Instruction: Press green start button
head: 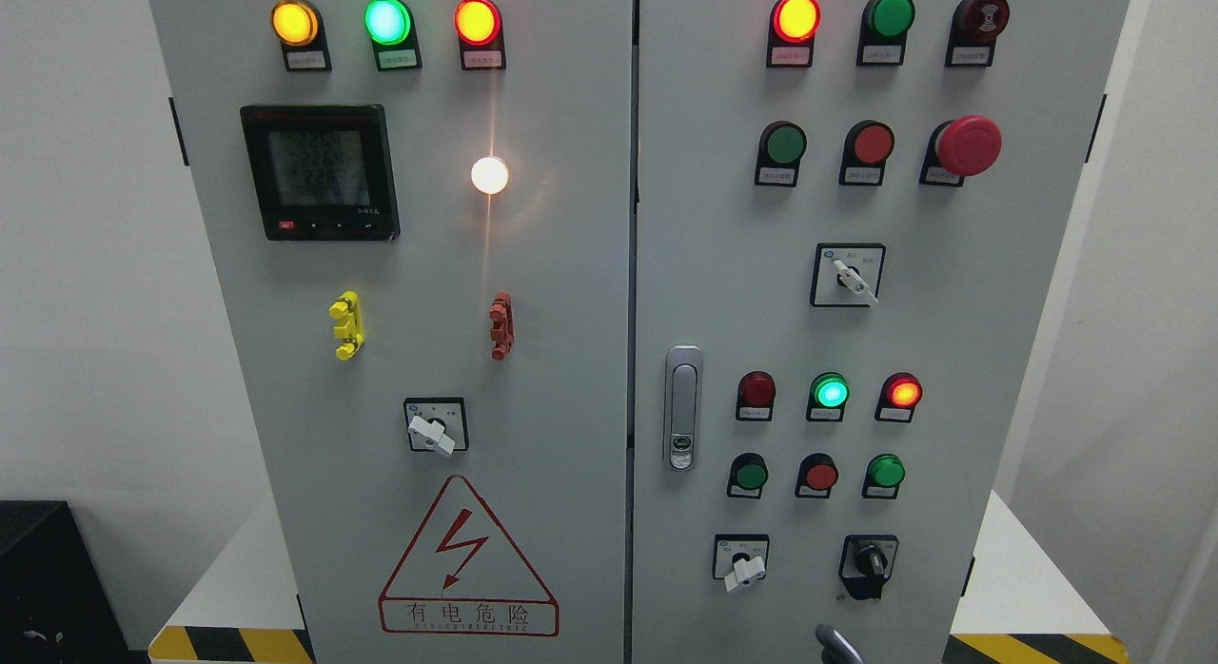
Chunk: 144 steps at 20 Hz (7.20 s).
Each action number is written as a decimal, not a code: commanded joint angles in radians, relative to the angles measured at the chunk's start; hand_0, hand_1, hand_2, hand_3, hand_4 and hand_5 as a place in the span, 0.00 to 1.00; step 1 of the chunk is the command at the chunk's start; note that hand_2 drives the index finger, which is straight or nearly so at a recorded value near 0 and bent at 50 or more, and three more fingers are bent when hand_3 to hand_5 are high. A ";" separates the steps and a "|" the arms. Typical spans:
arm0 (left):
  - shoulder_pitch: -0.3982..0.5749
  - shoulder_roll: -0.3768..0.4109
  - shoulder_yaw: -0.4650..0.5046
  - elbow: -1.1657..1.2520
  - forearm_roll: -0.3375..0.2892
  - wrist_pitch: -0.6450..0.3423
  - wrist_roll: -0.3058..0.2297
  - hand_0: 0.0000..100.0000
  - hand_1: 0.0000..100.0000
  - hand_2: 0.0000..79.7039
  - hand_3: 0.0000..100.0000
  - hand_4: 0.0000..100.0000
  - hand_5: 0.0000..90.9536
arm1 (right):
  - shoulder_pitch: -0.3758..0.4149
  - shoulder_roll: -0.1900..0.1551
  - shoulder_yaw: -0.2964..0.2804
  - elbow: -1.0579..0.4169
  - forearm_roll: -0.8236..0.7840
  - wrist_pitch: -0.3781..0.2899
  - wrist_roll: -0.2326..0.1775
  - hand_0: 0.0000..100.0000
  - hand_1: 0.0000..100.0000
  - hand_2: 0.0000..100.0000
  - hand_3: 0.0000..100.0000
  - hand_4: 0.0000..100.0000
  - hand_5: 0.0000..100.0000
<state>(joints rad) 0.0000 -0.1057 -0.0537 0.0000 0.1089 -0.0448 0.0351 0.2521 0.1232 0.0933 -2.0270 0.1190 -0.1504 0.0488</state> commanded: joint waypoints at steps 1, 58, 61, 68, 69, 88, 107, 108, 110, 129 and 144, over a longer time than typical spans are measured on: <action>-0.023 0.000 0.000 -0.028 0.000 0.000 0.000 0.12 0.56 0.00 0.00 0.00 0.00 | -0.014 0.000 -0.010 -0.038 0.195 -0.029 -0.032 0.05 0.38 0.00 0.48 0.43 0.34; -0.023 0.000 0.000 -0.028 0.000 0.000 0.000 0.12 0.56 0.00 0.00 0.00 0.00 | -0.412 0.010 -0.023 0.330 1.258 -0.054 -0.308 0.36 0.34 0.00 0.85 0.84 1.00; -0.023 0.000 0.000 -0.028 0.000 0.000 0.000 0.12 0.56 0.00 0.00 0.00 0.00 | -0.413 0.010 -0.015 0.340 1.258 -0.040 -0.306 0.37 0.34 0.00 0.85 0.84 1.00; -0.023 0.000 0.000 -0.028 0.000 0.000 0.000 0.12 0.56 0.00 0.00 0.00 0.00 | -0.433 0.010 -0.018 0.364 1.258 -0.035 -0.308 0.37 0.34 0.00 0.85 0.84 1.00; -0.023 0.000 0.000 -0.028 0.000 0.000 0.000 0.12 0.56 0.00 0.00 0.00 0.00 | -0.435 0.010 -0.020 0.366 1.258 -0.035 -0.308 0.37 0.34 0.00 0.85 0.84 1.00; -0.023 0.000 0.000 -0.028 0.000 0.000 0.000 0.12 0.56 0.00 0.00 0.00 0.00 | -0.450 0.010 -0.029 0.379 1.258 -0.018 -0.306 0.38 0.35 0.00 0.85 0.84 1.00; -0.023 0.000 0.000 -0.028 0.000 0.000 0.000 0.12 0.56 0.00 0.00 0.00 0.00 | -0.458 0.010 -0.029 0.392 1.258 0.003 -0.285 0.39 0.36 0.00 0.86 0.84 1.00; -0.023 0.001 0.000 -0.028 0.000 0.000 0.000 0.12 0.56 0.00 0.00 0.00 0.00 | -0.458 0.010 -0.029 0.392 1.258 0.005 -0.285 0.39 0.36 0.00 0.86 0.84 1.00; -0.023 0.000 0.000 -0.028 0.000 0.000 0.000 0.12 0.56 0.00 0.00 0.00 0.00 | -0.462 0.010 -0.029 0.392 1.258 0.008 -0.285 0.39 0.36 0.00 0.86 0.85 1.00; -0.023 0.000 0.000 -0.028 0.000 0.000 0.000 0.12 0.56 0.00 0.00 0.00 0.00 | -0.426 0.013 -0.024 0.280 1.208 -0.021 -0.285 0.48 0.40 0.00 0.86 0.84 0.99; -0.023 0.000 0.000 -0.028 0.000 0.000 0.000 0.12 0.56 0.00 0.00 0.00 0.00 | -0.315 0.010 -0.060 0.165 0.952 -0.121 -0.250 0.61 0.38 0.00 0.68 0.70 0.77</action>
<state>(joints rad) 0.0000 -0.1058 -0.0537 0.0000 0.1089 -0.0448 0.0350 -0.1080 0.1351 0.0570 -1.7883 1.1720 -0.2507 -0.2085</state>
